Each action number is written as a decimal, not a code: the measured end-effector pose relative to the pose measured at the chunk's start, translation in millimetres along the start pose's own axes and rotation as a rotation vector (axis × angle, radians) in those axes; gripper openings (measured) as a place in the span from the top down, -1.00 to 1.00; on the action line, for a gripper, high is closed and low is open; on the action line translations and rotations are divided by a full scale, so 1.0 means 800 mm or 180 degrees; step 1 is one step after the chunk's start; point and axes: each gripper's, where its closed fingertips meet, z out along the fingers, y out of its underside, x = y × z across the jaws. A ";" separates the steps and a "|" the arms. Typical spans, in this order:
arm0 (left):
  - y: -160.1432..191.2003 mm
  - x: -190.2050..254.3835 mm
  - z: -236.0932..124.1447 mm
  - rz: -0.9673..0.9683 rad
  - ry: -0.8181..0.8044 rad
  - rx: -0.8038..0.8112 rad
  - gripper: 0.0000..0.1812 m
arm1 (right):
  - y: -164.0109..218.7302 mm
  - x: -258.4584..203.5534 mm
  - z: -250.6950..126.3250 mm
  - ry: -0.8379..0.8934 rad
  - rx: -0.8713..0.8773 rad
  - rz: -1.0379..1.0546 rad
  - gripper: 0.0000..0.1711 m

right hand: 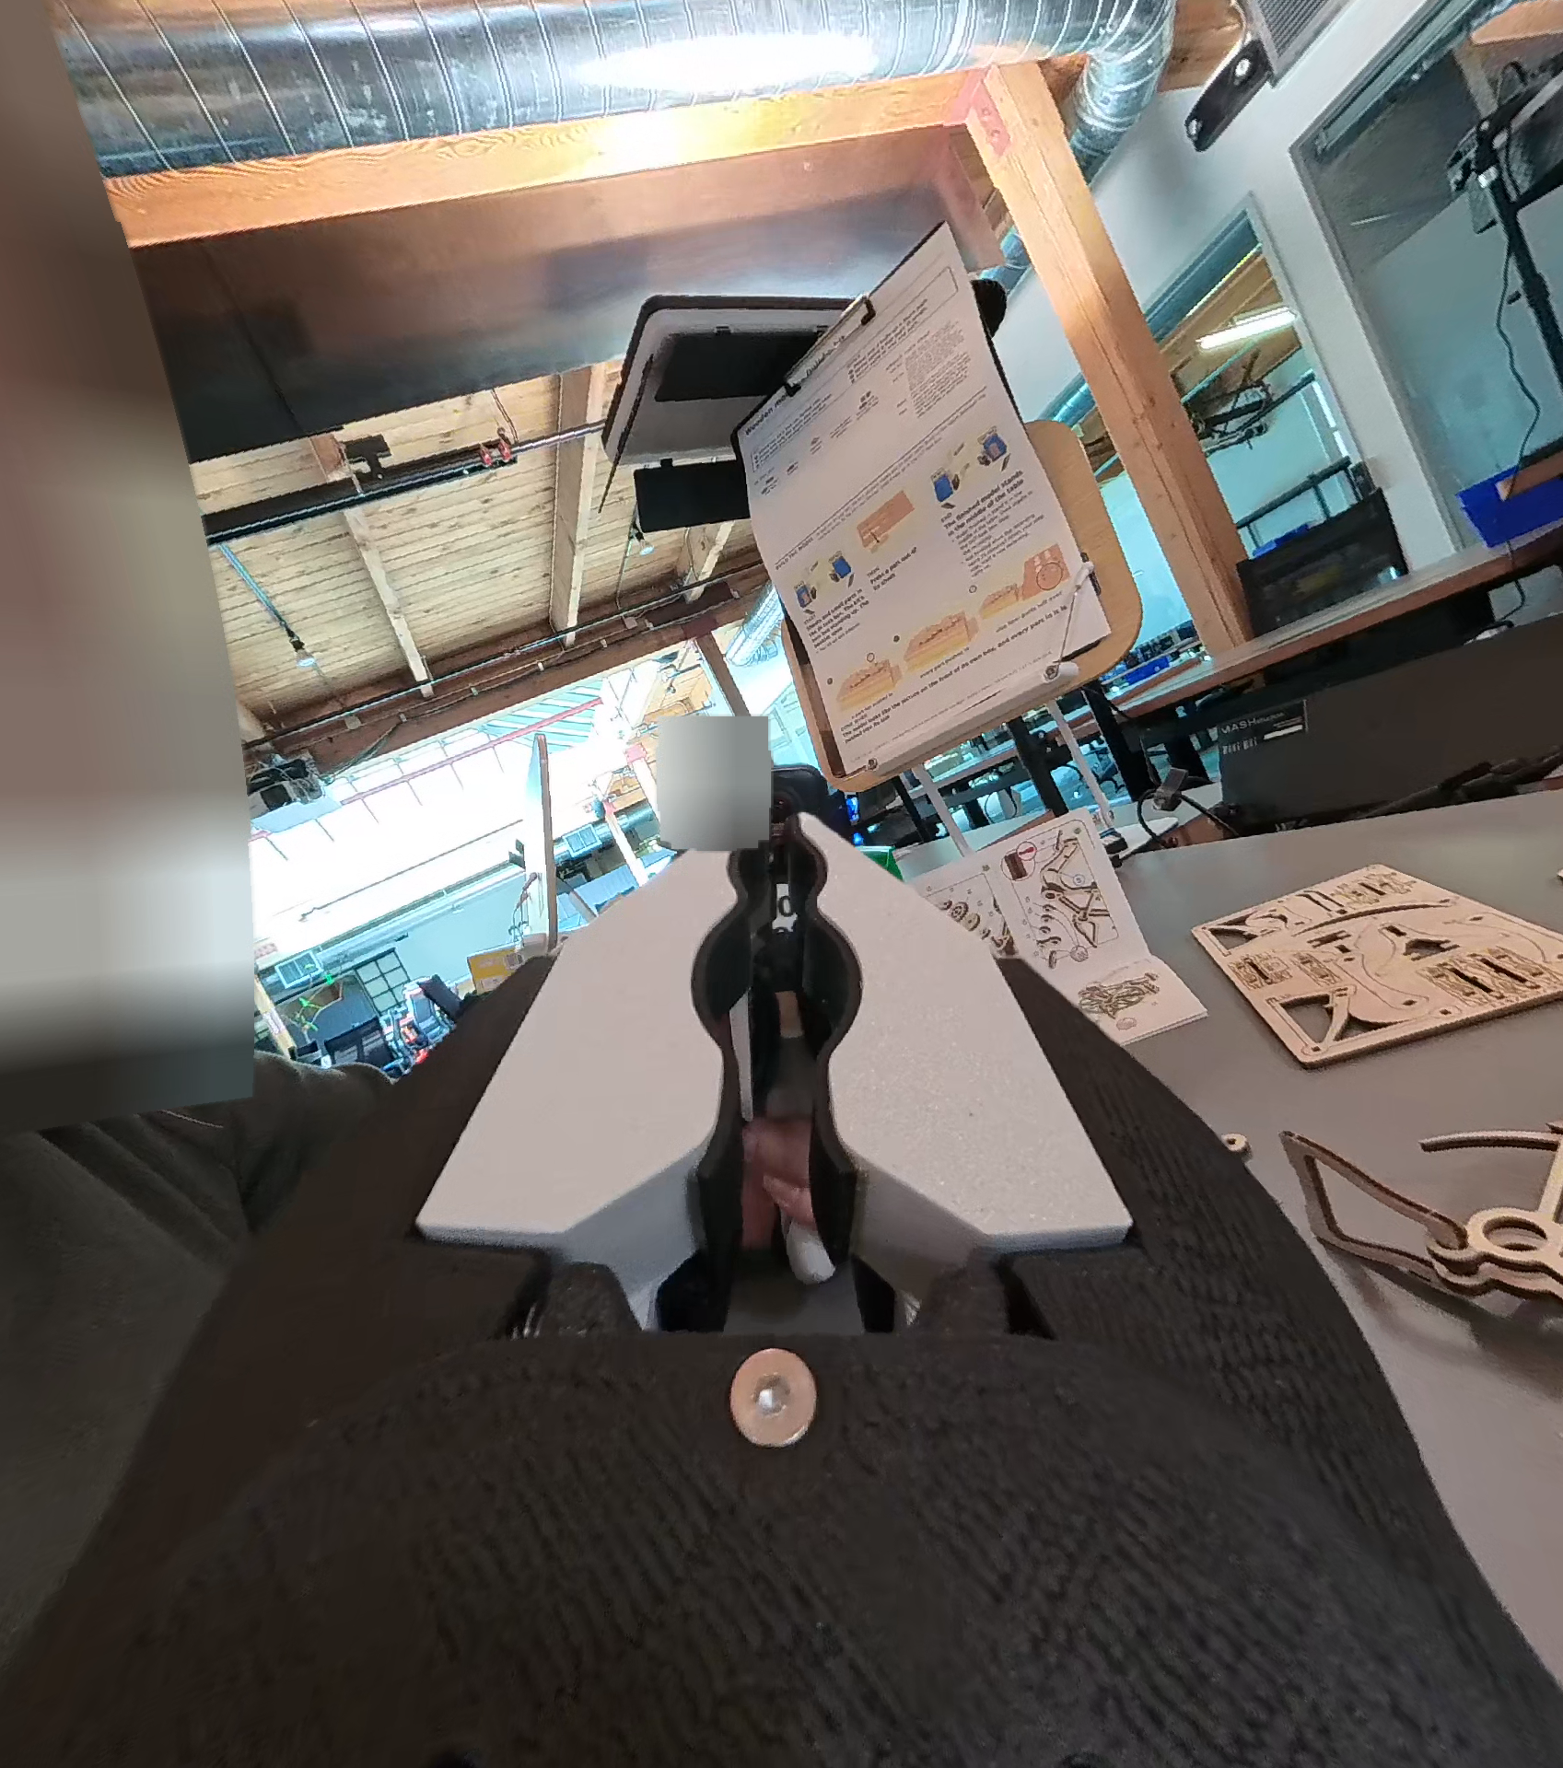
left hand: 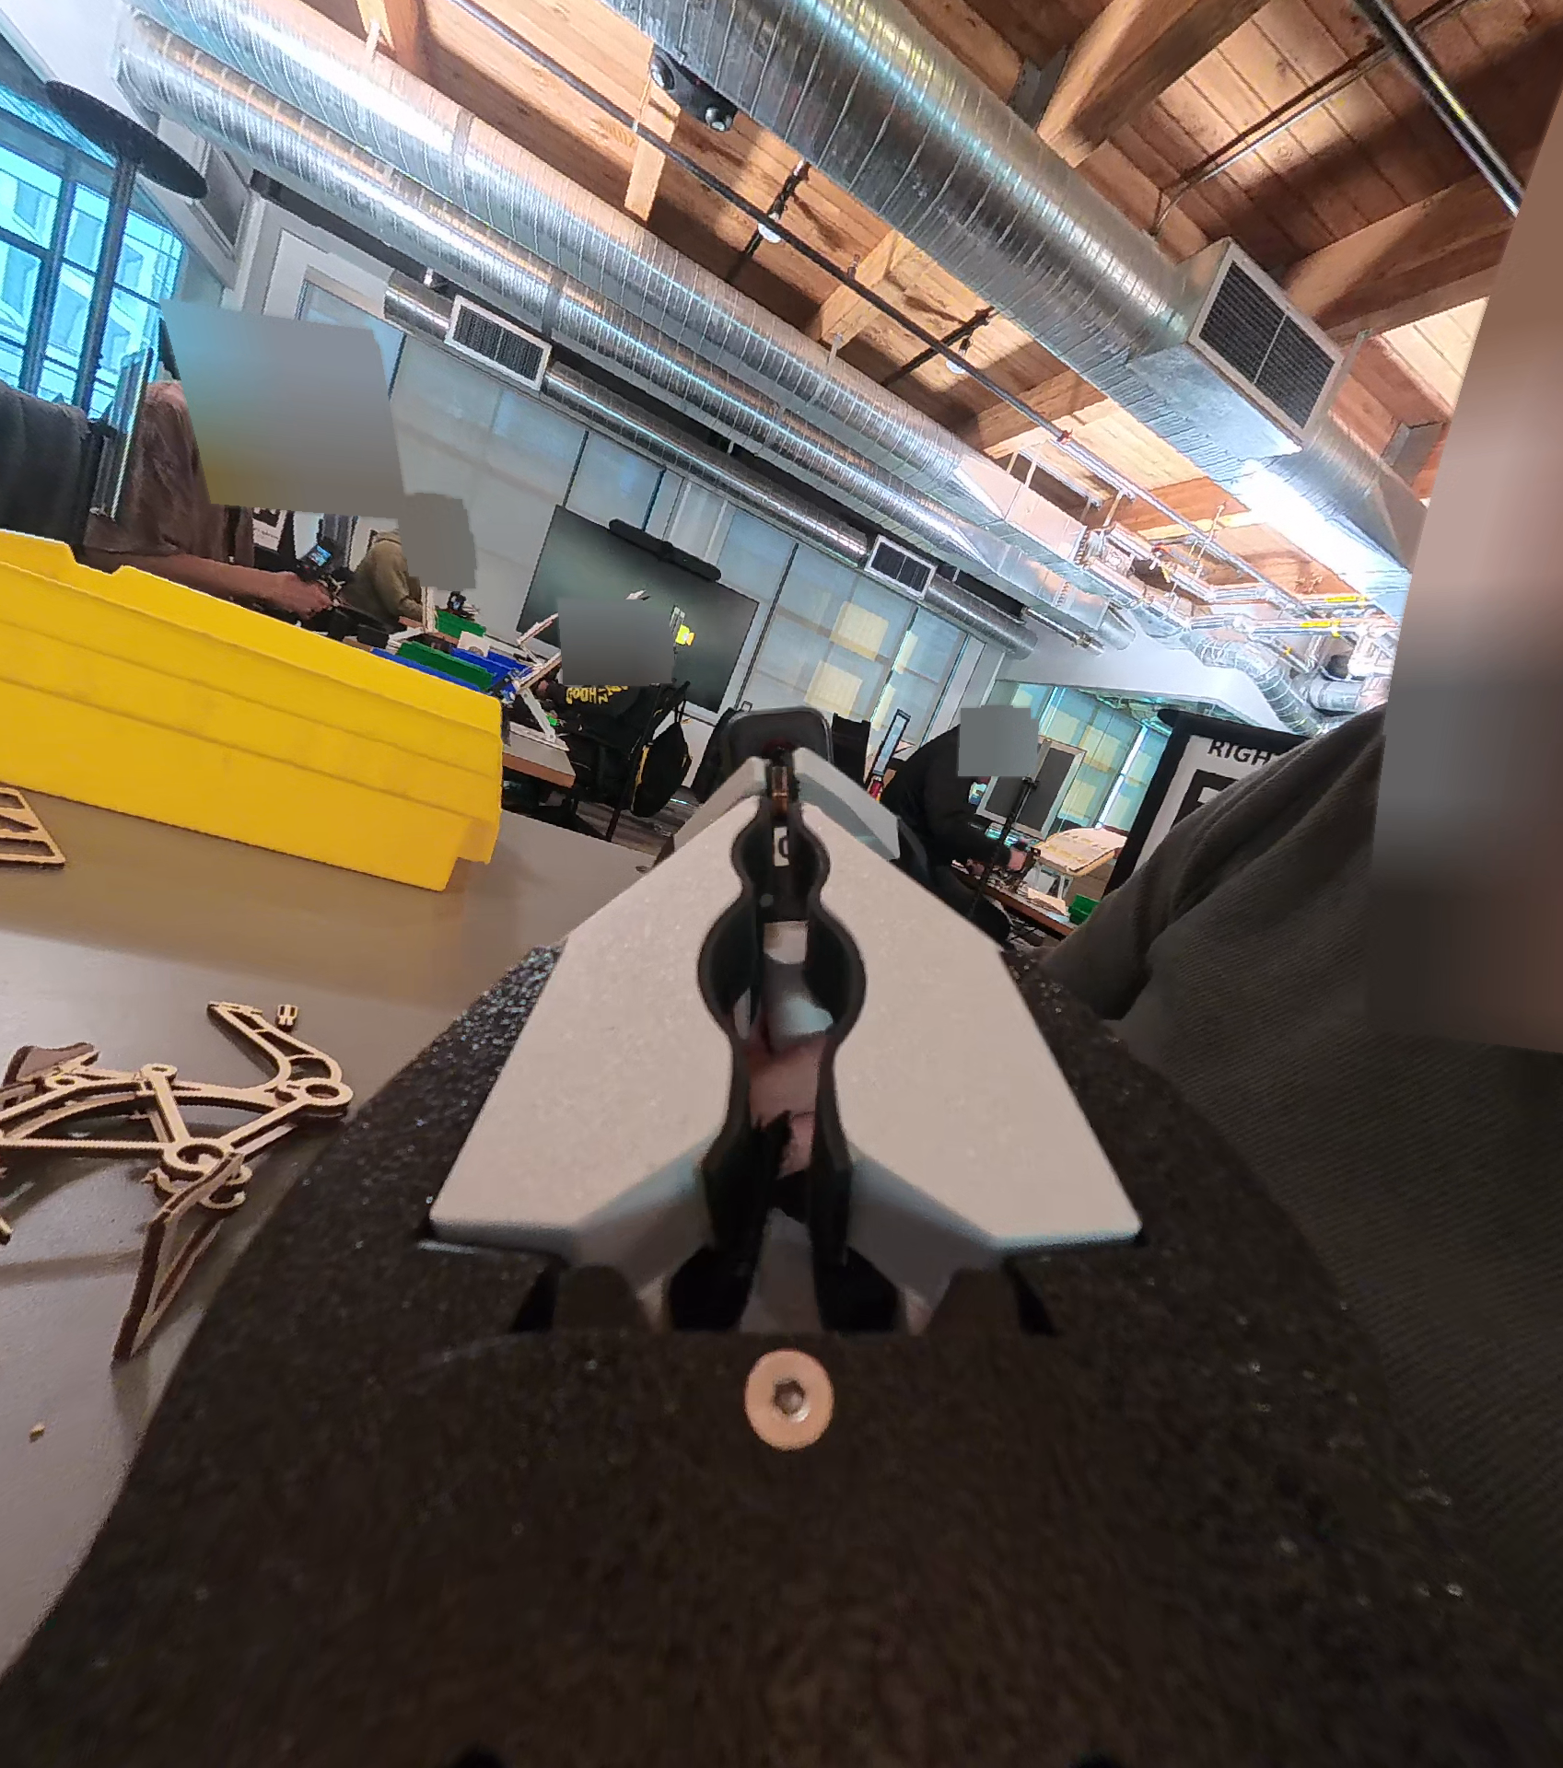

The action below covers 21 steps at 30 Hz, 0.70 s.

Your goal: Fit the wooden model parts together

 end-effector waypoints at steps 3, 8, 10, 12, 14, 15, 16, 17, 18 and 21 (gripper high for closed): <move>0.001 -0.001 0.001 -0.0079 -0.0010 -0.0016 1.00 | 0.001 0.001 -0.001 -0.0009 -0.0055 0.0040 1.00; 0.009 -0.017 -0.002 0.0384 -0.0420 -0.0246 0.87 | 0.010 0.034 -0.033 0.0606 -0.0693 -0.0349 1.00; 0.008 -0.040 -0.011 0.0791 -0.0858 -0.0369 0.95 | 0.035 0.059 -0.067 0.1068 -0.1437 -0.0424 1.00; 0.005 -0.057 -0.021 0.1161 -0.1209 -0.0443 1.00 | 0.058 0.072 -0.099 0.1401 -0.2023 -0.0356 1.00; 0.005 -0.061 -0.024 0.1383 -0.1316 -0.0498 1.00 | 0.072 0.078 -0.121 0.1596 -0.2401 -0.0293 0.99; 0.006 -0.061 -0.024 0.1459 -0.1331 -0.0531 1.00 | 0.079 0.081 -0.129 0.1656 -0.2553 -0.0278 0.99; 0.007 -0.062 -0.024 0.1520 -0.1357 -0.0574 1.00 | 0.085 0.083 -0.135 0.1696 -0.2672 -0.0261 0.99; 0.009 -0.063 -0.025 0.1575 -0.1384 -0.0626 1.00 | 0.090 0.086 -0.139 0.1714 -0.2752 -0.0229 1.00; 0.012 -0.065 -0.026 0.1622 -0.1425 -0.0677 1.00 | 0.095 0.088 -0.141 0.1721 -0.2803 -0.0186 1.00; 0.016 -0.068 -0.027 0.1719 -0.1480 -0.0779 1.00 | 0.100 0.094 -0.141 0.1750 -0.2846 -0.0184 0.99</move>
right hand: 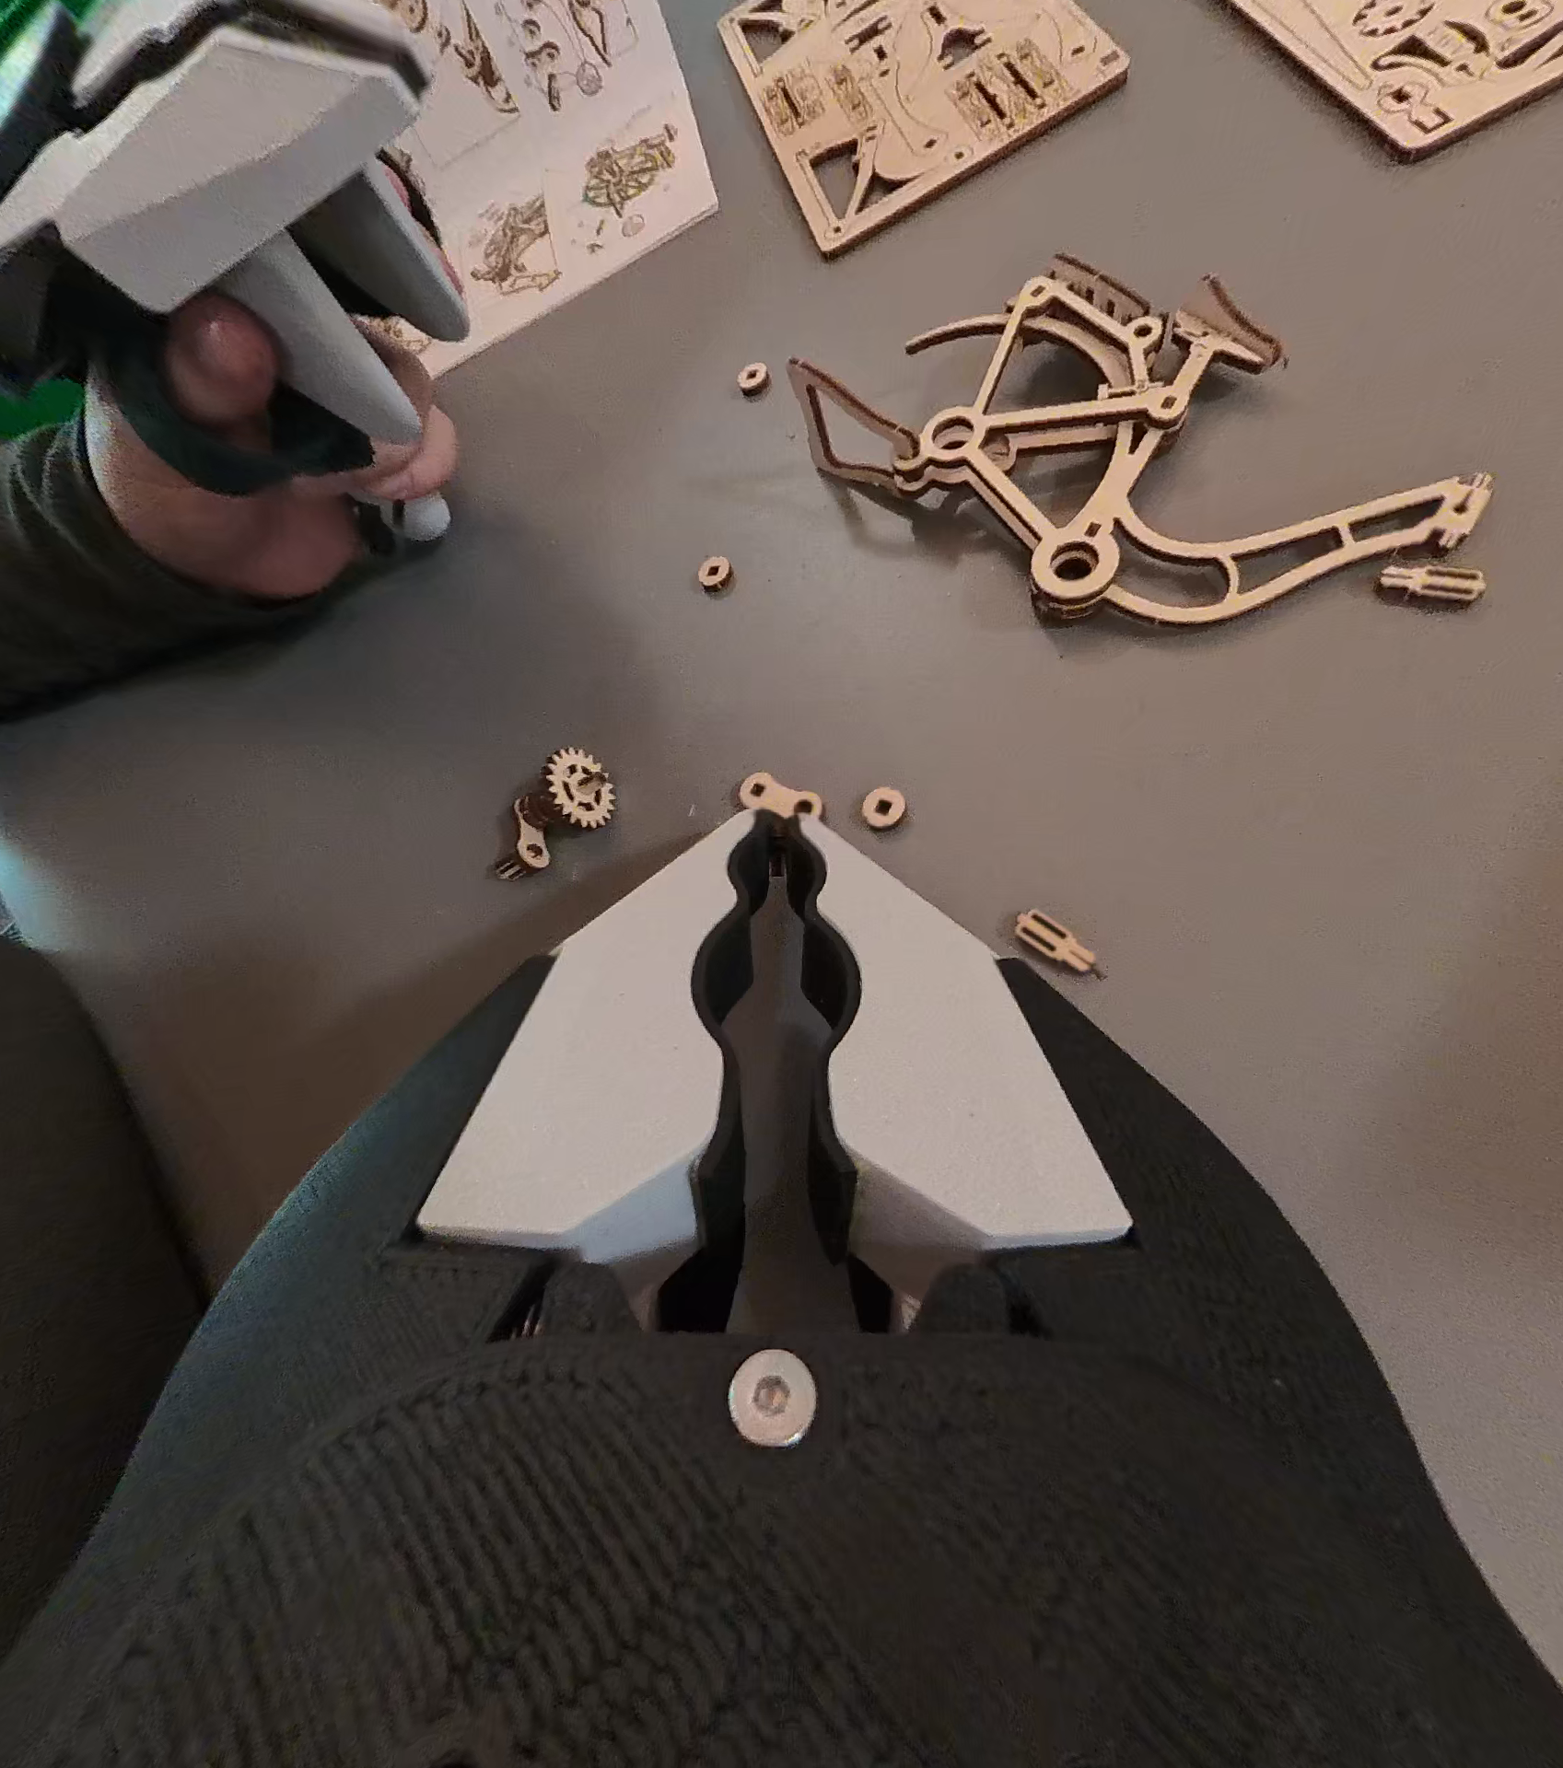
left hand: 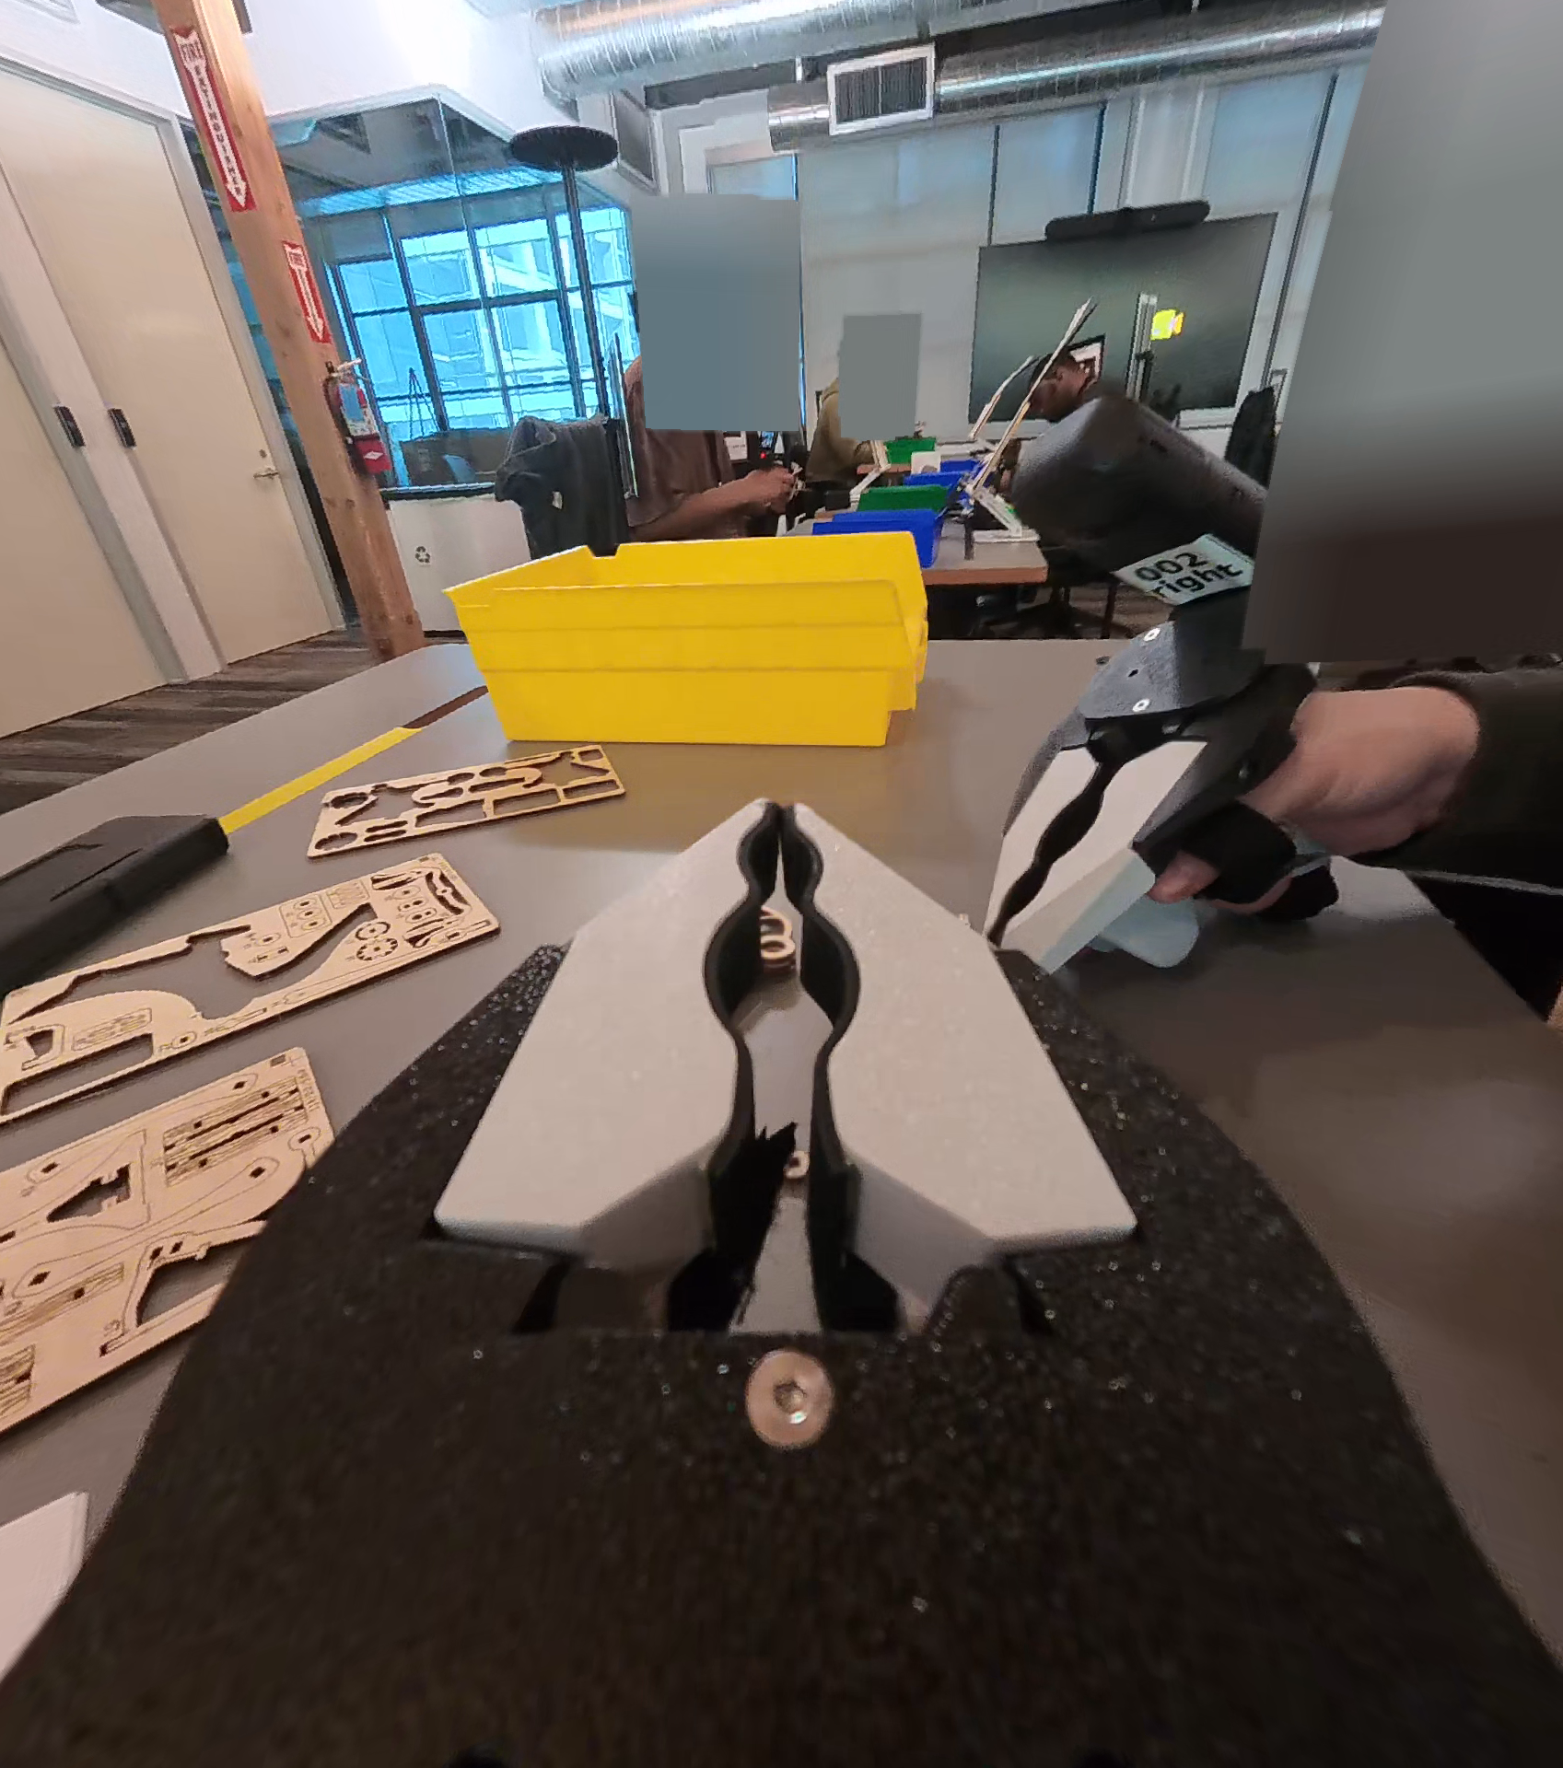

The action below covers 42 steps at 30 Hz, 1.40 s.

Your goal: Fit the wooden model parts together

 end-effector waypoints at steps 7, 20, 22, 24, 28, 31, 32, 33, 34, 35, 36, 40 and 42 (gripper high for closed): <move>0.007 -0.001 0.000 0.0186 -0.0059 -0.0118 1.00 | -0.010 0.005 0.012 0.0006 -0.0023 -0.0134 0.99; 0.034 0.010 0.005 0.0422 -0.0044 -0.0551 1.00 | -0.038 -0.009 0.019 -0.0703 0.0034 -0.0740 0.99; 0.038 0.015 0.007 0.0335 0.0065 -0.0624 1.00 | -0.049 -0.019 0.015 -0.0911 0.0175 -0.0820 0.99; 0.045 0.025 0.009 0.0254 0.0212 -0.0767 0.87 | -0.070 -0.032 0.006 -0.1224 0.0529 -0.0910 0.99; 0.044 0.041 0.019 0.0245 0.0364 -0.0802 0.64 | -0.097 -0.059 -0.019 -0.1898 0.1090 -0.1091 0.99; 0.028 0.053 0.027 0.0187 0.0475 -0.0582 0.76 | -0.096 -0.067 -0.021 -0.2027 0.1087 -0.1390 0.99; 0.026 0.058 0.030 0.0141 0.0546 -0.0519 0.78 | -0.094 -0.069 -0.021 -0.2059 0.1075 -0.1510 0.99; 0.027 0.059 0.033 0.0097 0.0560 -0.0511 0.80 | -0.093 -0.071 -0.023 -0.2106 0.1080 -0.1600 0.99; 0.031 0.059 0.035 0.0076 0.0574 -0.0548 0.85 | -0.094 -0.073 -0.026 -0.2144 0.1109 -0.1659 0.99; 0.033 0.058 0.037 0.0072 0.0557 -0.0578 0.89 | -0.095 -0.074 -0.029 -0.2184 0.1147 -0.1703 0.99; 0.032 0.057 0.037 0.0089 0.0544 -0.0538 0.93 | -0.096 -0.074 -0.031 -0.2219 0.1159 -0.1733 1.00; 0.026 0.060 0.037 0.0231 0.0580 -0.0459 1.00 | -0.096 -0.074 -0.036 -0.2349 0.1150 -0.1819 1.00; 0.033 0.057 0.039 0.0327 0.0536 -0.0562 1.00 | -0.092 -0.070 -0.033 -0.2324 0.1033 -0.1973 0.99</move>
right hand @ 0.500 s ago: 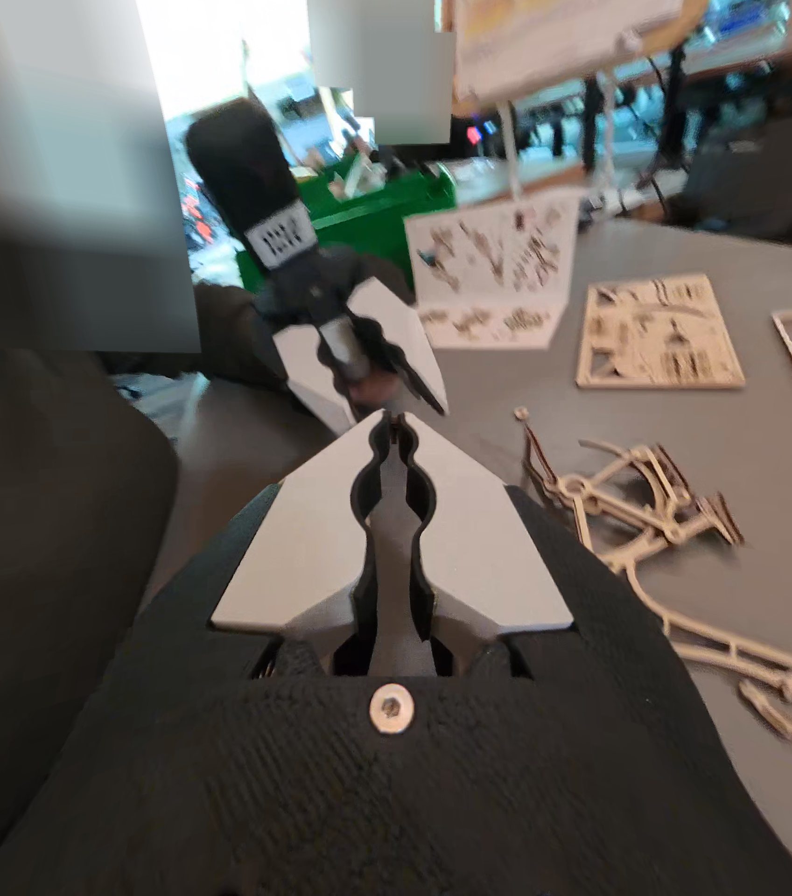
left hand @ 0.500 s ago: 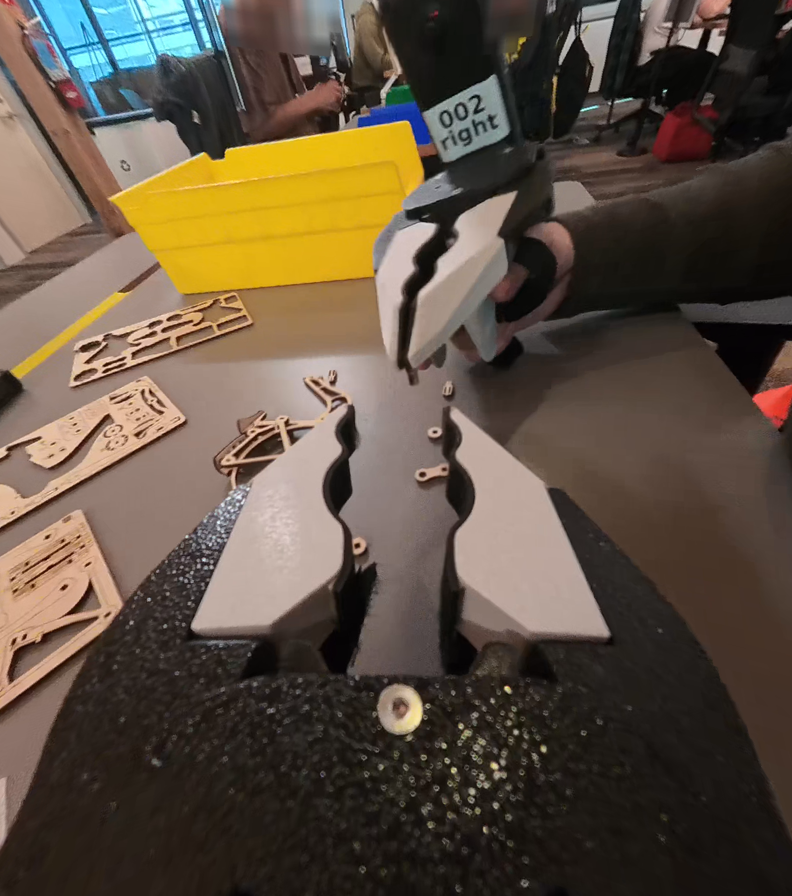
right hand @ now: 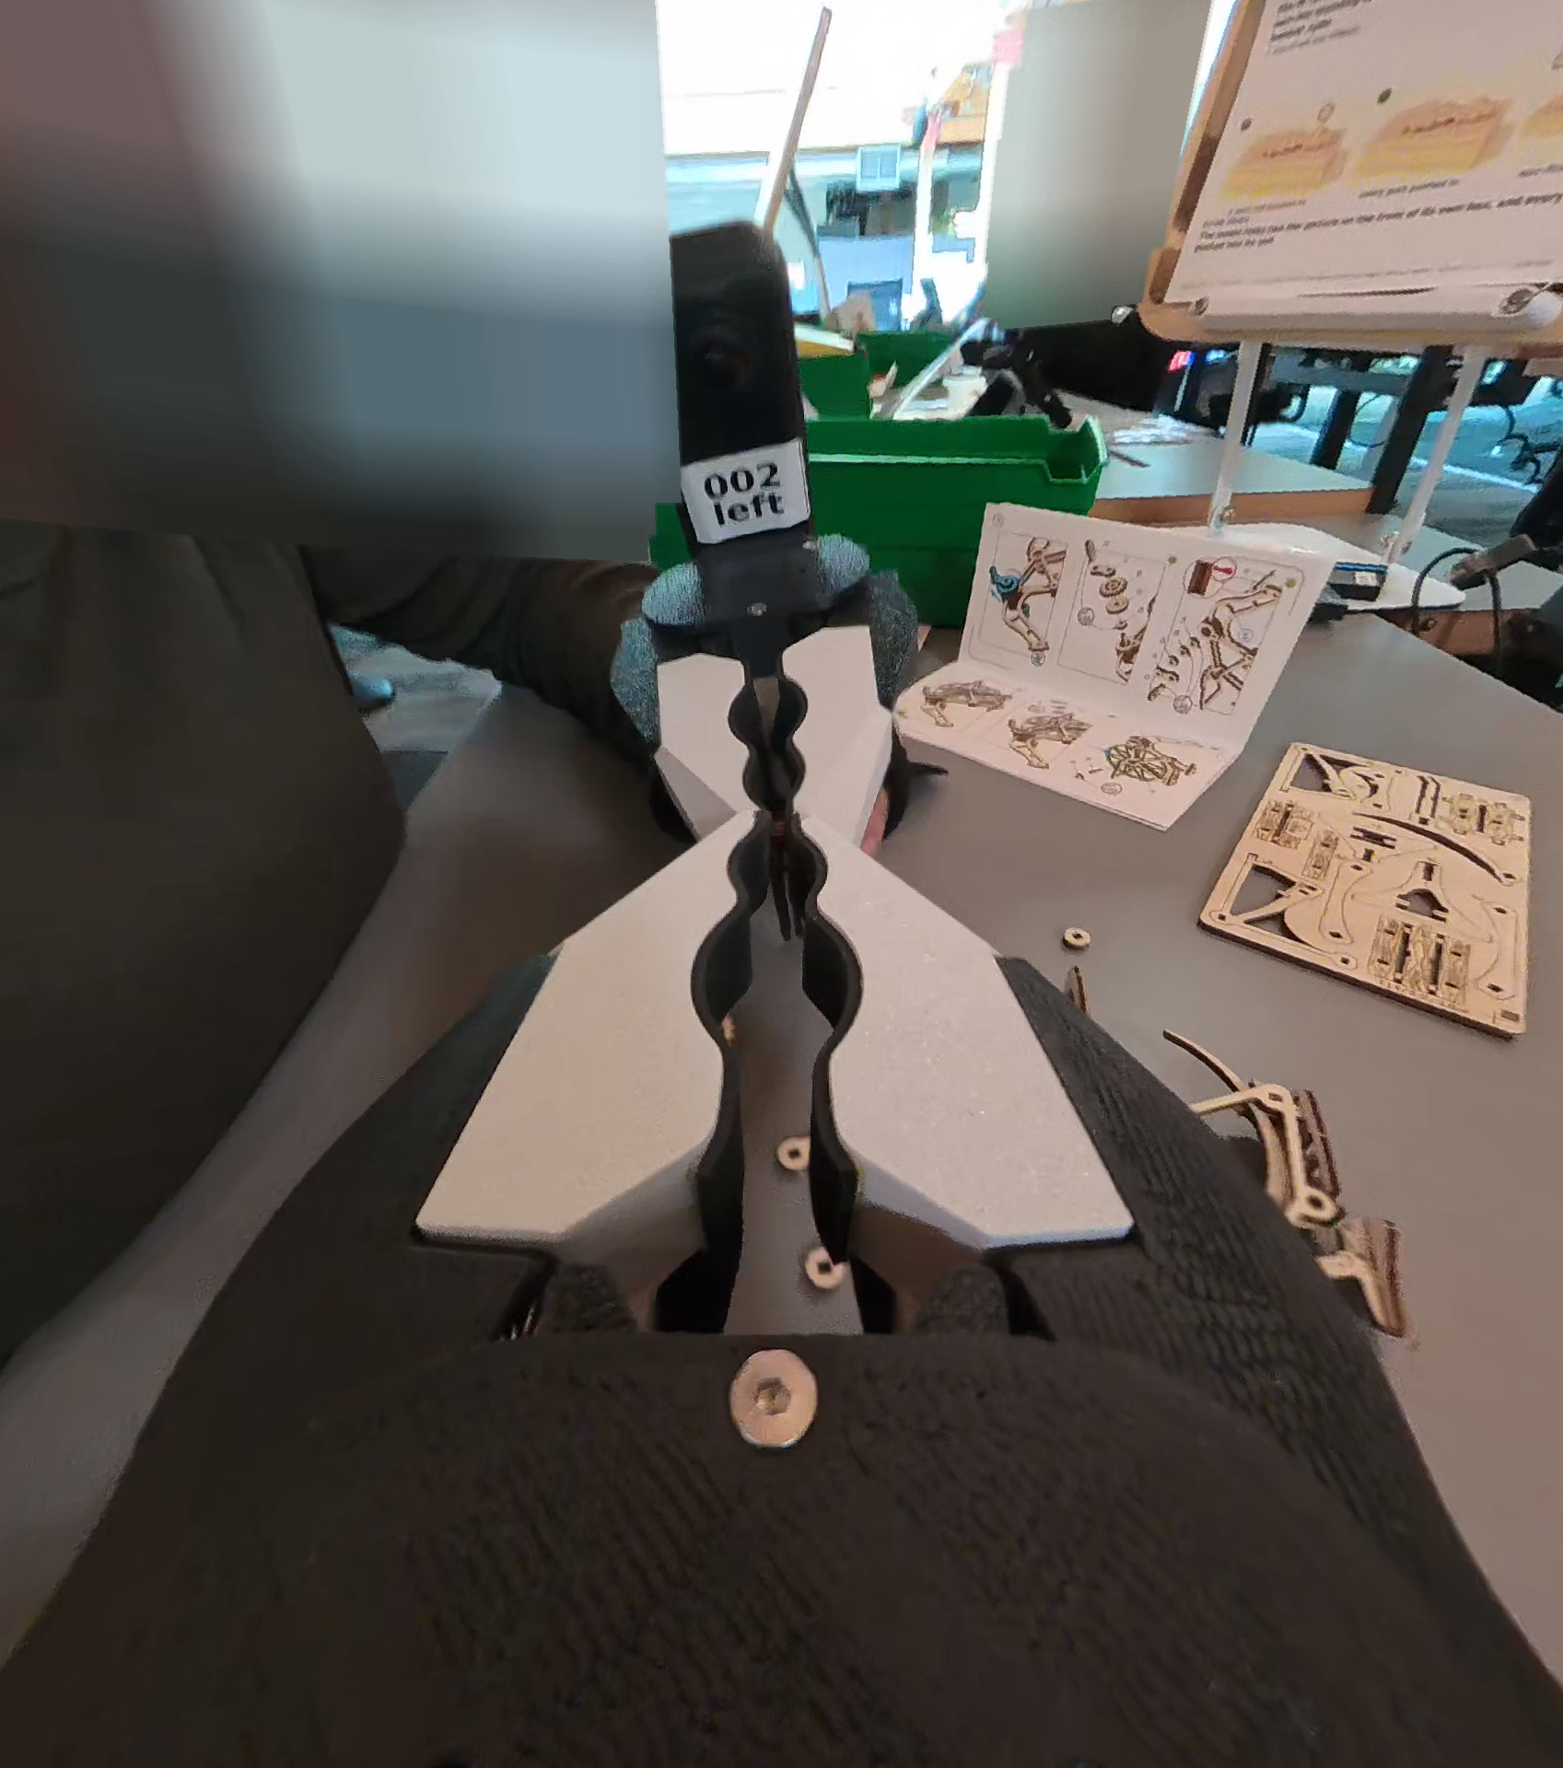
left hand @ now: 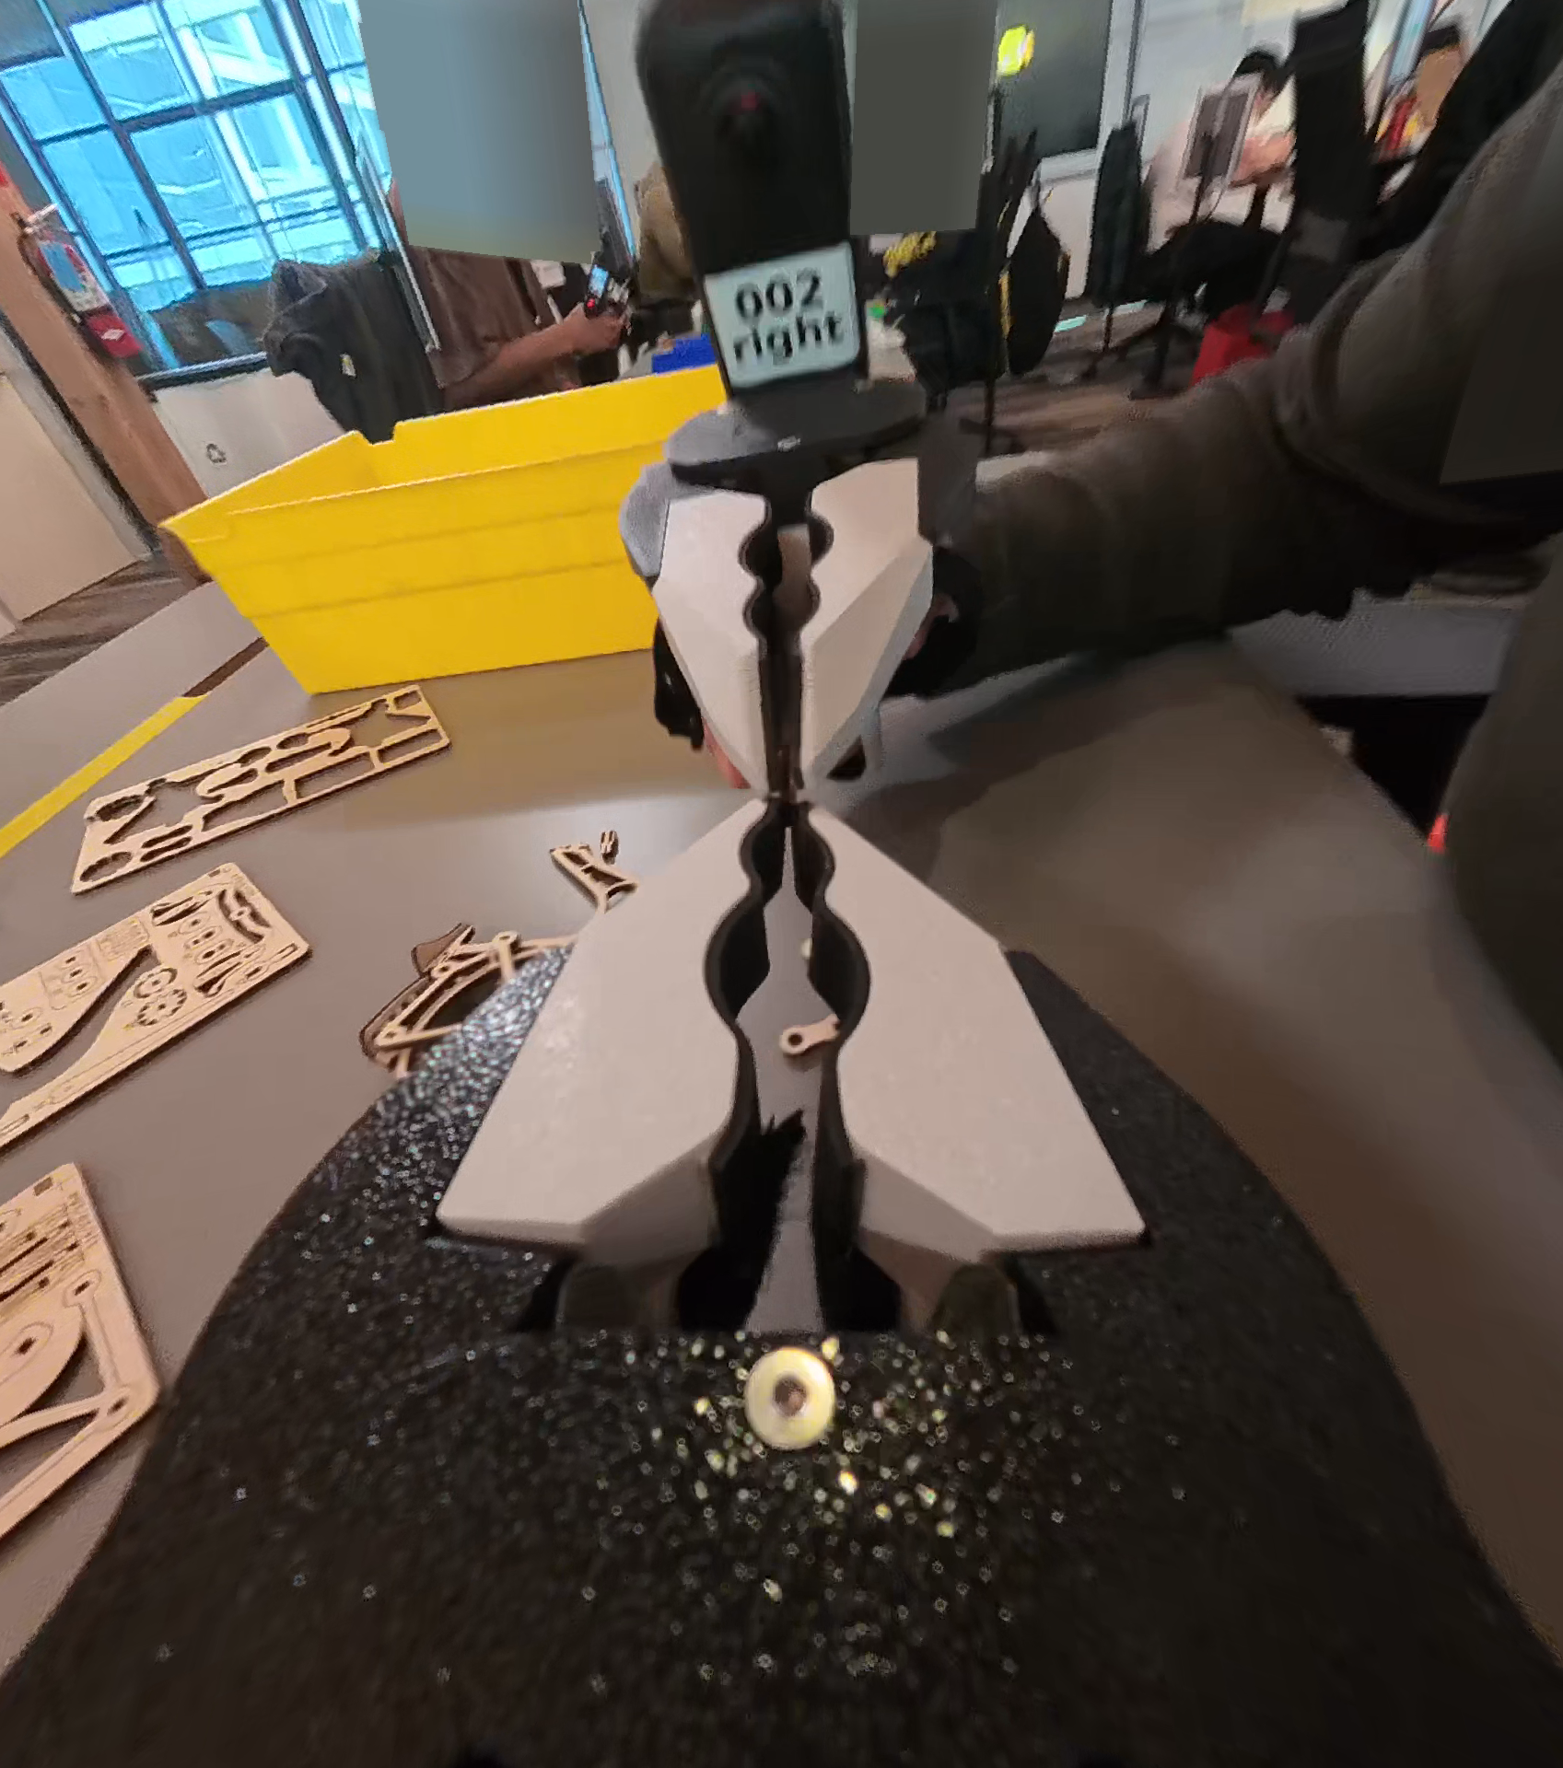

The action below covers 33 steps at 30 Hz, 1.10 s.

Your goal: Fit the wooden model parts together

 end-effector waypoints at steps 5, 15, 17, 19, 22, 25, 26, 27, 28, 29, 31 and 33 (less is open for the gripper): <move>0.011 -0.007 0.001 0.0128 -0.0088 -0.0158 1.00 | 0.018 0.005 -0.004 0.0059 -0.0678 -0.0567 0.89; 0.019 -0.005 0.004 0.0160 -0.0040 -0.0269 1.00 | 0.023 0.006 -0.007 0.0088 -0.1004 -0.1206 0.99; 0.021 -0.005 0.005 0.0201 -0.0074 -0.0309 1.00 | 0.025 0.006 -0.007 0.0044 -0.1025 -0.1220 0.99; 0.022 -0.007 0.006 0.0163 -0.0094 -0.0324 1.00 | 0.026 0.008 -0.007 0.0055 -0.1011 -0.1227 0.99; 0.022 -0.009 0.005 0.0088 -0.0085 -0.0335 1.00 | 0.026 0.011 -0.007 0.0102 -0.1017 -0.1209 0.99; 0.024 -0.010 0.005 0.0089 -0.0086 -0.0371 1.00 | 0.026 0.012 -0.006 0.0124 -0.1028 -0.1245 0.98; 0.025 -0.009 0.006 0.0089 -0.0083 -0.0382 1.00 | 0.025 0.012 -0.005 0.0129 -0.1014 -0.1245 0.97; 0.025 -0.010 0.006 0.0093 -0.0088 -0.0389 1.00 | 0.024 0.011 -0.004 0.0128 -0.1003 -0.1243 0.97; 0.025 -0.010 0.006 0.0096 -0.0091 -0.0390 1.00 | 0.024 0.011 -0.004 0.0129 -0.1005 -0.1252 0.98; 0.025 -0.010 0.006 0.0096 -0.0089 -0.0384 1.00 | 0.024 0.011 -0.004 0.0127 -0.1011 -0.1270 0.99; 0.025 -0.009 0.006 0.0095 -0.0076 -0.0378 1.00 | 0.024 0.010 -0.004 0.0110 -0.1031 -0.1267 0.99; 0.023 -0.009 0.006 0.0083 -0.0084 -0.0354 1.00 | 0.023 0.010 -0.004 0.0112 -0.1039 -0.1267 0.99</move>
